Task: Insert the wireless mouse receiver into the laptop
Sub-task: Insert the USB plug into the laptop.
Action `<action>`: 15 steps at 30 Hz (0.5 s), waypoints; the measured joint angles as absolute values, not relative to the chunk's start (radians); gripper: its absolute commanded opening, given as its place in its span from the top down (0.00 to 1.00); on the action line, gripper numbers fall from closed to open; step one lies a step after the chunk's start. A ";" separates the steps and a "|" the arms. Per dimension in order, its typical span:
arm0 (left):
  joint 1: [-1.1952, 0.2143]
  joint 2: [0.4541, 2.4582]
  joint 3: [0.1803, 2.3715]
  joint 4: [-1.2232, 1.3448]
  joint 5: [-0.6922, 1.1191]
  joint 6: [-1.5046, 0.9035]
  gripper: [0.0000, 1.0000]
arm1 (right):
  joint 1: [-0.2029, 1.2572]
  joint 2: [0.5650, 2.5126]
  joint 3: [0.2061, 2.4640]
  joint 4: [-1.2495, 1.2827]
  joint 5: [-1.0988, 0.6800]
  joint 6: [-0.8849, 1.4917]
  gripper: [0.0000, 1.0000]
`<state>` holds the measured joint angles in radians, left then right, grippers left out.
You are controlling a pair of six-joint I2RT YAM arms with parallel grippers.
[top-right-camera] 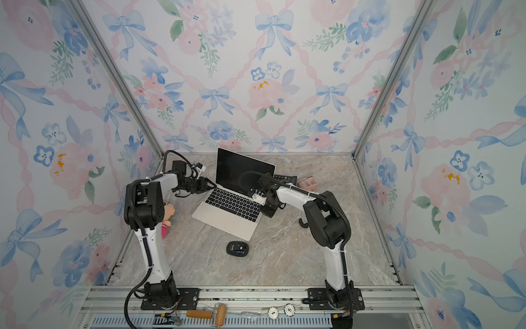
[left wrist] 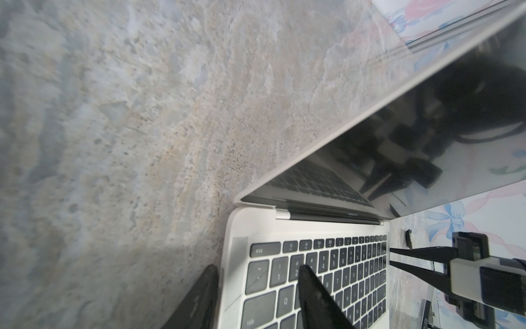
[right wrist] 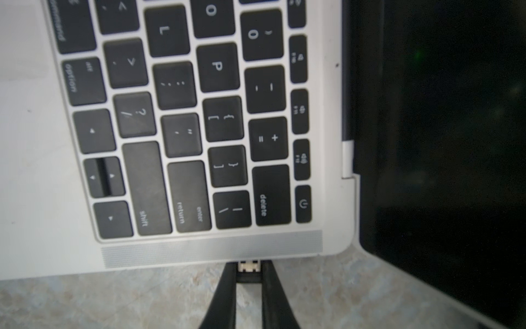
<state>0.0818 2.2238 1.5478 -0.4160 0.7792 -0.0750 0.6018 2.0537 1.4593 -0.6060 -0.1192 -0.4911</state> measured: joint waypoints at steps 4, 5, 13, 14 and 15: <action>0.081 2.236 1.563 -0.433 0.783 -0.046 0.53 | 0.605 2.054 1.459 -0.604 -0.109 -0.490 0.97; 0.080 2.236 1.563 -0.434 0.780 -0.040 0.53 | 0.605 2.054 1.459 -0.603 -0.108 -0.491 0.96; 0.072 2.236 1.571 -0.443 0.753 -0.018 0.53 | 0.597 2.054 1.457 -0.601 -0.128 -0.487 0.79; 0.072 2.236 1.572 -0.444 0.752 -0.018 0.52 | 0.596 2.054 1.454 -0.598 -0.132 -0.484 0.77; 0.072 2.236 1.573 -0.445 0.751 -0.019 0.52 | 0.595 2.054 1.451 -0.593 -0.136 -0.483 0.75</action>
